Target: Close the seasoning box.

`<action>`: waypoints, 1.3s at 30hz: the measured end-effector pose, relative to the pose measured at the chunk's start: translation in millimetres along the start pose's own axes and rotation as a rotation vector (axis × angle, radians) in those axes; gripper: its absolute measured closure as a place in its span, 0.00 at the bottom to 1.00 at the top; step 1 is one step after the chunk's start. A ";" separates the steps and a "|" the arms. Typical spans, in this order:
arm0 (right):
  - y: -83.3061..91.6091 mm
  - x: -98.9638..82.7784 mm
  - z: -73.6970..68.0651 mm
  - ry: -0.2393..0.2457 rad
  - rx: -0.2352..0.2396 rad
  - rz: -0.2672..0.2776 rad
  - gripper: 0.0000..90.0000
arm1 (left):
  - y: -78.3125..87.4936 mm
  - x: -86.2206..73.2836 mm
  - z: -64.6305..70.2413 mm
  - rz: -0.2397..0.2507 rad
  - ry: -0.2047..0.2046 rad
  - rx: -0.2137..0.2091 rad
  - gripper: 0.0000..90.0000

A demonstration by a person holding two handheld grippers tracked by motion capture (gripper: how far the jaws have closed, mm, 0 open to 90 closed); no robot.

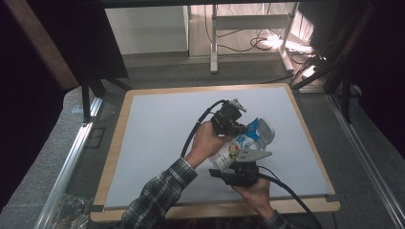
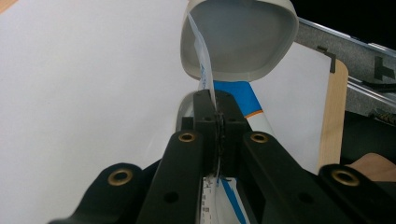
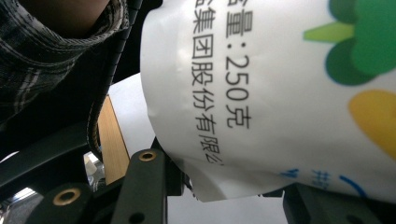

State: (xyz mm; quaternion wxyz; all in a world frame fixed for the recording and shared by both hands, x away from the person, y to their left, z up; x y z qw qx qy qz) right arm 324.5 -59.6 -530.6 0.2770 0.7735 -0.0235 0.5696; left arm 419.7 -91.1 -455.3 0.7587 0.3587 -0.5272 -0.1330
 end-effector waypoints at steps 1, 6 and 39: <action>0.0 0.1 -0.1 0.000 0.000 0.000 0.70 | 0.1 0.0 0.0 -0.001 0.000 0.000 0.99; 0.4 0.5 -0.9 -0.003 0.003 -0.001 0.70 | 0.3 0.2 0.1 -0.004 0.000 0.001 0.99; 1.6 3.0 -3.1 -0.003 0.005 0.007 0.70 | 0.0 2.2 1.1 -0.022 -0.003 0.000 0.98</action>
Point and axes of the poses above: each handheld gripper's, and its own axes: y roughly backward along the jaws, x roughly out of its top, z roughly to its right, the point moved 10 cm from there along -y, roughly forward along the jaws, and after that the axes turned 5 degrees about -x, right-handed, at the moved point
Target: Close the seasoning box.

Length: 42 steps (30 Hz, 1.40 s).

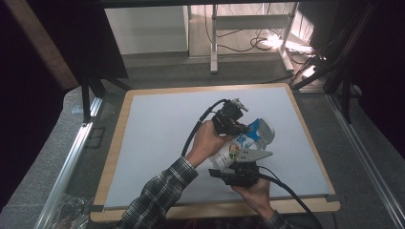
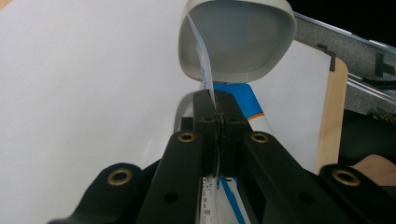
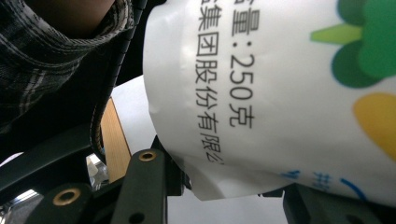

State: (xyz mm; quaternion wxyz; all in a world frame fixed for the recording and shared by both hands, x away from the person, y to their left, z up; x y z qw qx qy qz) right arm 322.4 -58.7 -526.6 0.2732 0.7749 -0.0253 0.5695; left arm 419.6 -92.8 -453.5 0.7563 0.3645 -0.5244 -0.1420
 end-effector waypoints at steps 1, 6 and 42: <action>0.1 -0.1 0.2 0.002 -0.001 -0.001 0.70 | 0.1 0.1 0.0 -0.001 0.000 0.000 0.98; 0.2 0.2 -0.1 0.004 -0.002 -0.001 0.70 | -0.1 0.4 0.2 -0.002 0.001 0.000 0.98; 0.0 1.2 -2.5 0.012 -0.006 0.000 0.69 | 1.3 2.8 -0.3 0.015 0.014 0.012 1.00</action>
Point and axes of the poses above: each handheld gripper's, and its own axes: y roughly backward along the jaws, x roughly out of its top, z roughly to its right, the point moved 10 cm from there along -y, roughly forward along the jaws, and after that the axes turned 5 degrees about -x, right-handed, at the moved point
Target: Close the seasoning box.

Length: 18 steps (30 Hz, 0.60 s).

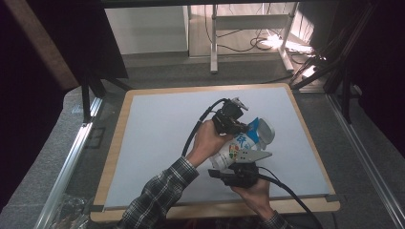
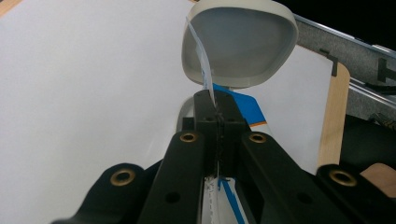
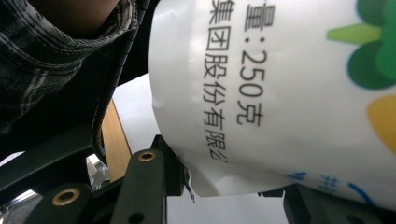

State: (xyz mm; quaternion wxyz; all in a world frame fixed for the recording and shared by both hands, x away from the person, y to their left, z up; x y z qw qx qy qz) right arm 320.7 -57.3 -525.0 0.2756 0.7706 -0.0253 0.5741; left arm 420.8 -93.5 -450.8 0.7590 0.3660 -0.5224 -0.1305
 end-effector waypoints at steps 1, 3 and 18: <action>-0.1 0.0 0.0 0.000 0.000 0.000 0.69 | 0.0 0.1 0.0 0.000 0.000 0.000 1.00; -0.3 0.3 -0.3 -0.001 0.000 0.002 0.69 | 0.1 0.4 0.0 0.000 -0.001 0.000 1.00; -0.6 -0.1 -1.1 -0.001 0.000 -0.006 0.71 | -0.2 1.4 0.8 0.002 0.000 -0.004 1.00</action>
Point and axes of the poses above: each handheld gripper's, and its own axes: y roughly backward along the jaws, x roughly out of its top, z roughly to its right, the point moved 10 cm from there along -y, roughly forward along the jaws, and after that the axes turned 5 degrees about -x, right-handed, at the moved point
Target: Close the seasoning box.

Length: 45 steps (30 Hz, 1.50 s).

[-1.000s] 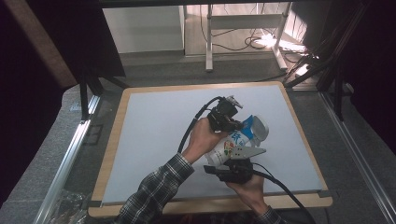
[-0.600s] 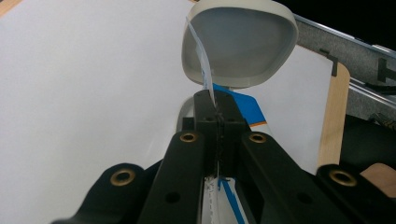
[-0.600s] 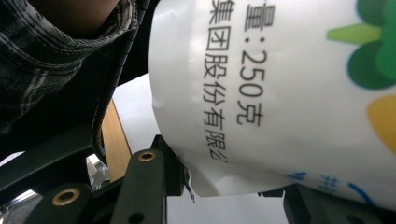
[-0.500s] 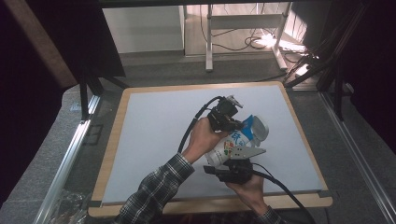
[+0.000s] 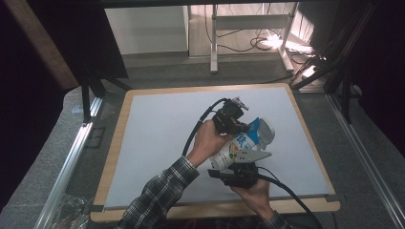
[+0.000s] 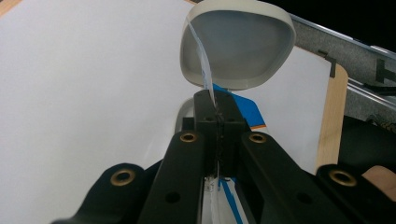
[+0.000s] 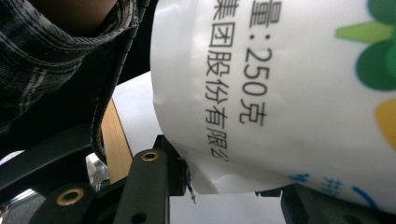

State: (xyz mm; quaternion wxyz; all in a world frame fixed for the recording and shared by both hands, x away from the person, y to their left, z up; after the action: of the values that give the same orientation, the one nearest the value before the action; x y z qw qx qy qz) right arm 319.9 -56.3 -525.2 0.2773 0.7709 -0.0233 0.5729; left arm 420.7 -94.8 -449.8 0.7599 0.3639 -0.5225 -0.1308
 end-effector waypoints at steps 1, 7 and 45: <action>-0.1 0.0 0.0 -0.001 0.000 -0.001 0.71 | 0.0 0.0 0.1 0.000 0.000 0.000 1.00; -0.4 -0.2 0.2 0.002 -0.004 -0.003 0.72 | 0.2 0.2 0.2 0.002 0.001 0.000 1.00; -1.5 4.0 -1.9 0.012 -0.003 0.000 0.73 | 0.8 0.3 -2.5 -0.016 0.018 -0.013 1.00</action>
State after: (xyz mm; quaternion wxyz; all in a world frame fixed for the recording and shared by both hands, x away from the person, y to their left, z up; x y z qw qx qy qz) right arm 320.1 -53.1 -521.9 0.2786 0.7670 -0.0225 0.5776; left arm 422.9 -93.3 -449.6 0.7658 0.3644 -0.5119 -0.1372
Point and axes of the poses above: each handheld gripper's, and its own axes: y roughly backward along the jaws, x roughly out of its top, z roughly to its right, the point moved 10 cm from there along -y, roughly forward along the jaws, and after that the axes turned 5 degrees about -x, right-handed, at the moved point
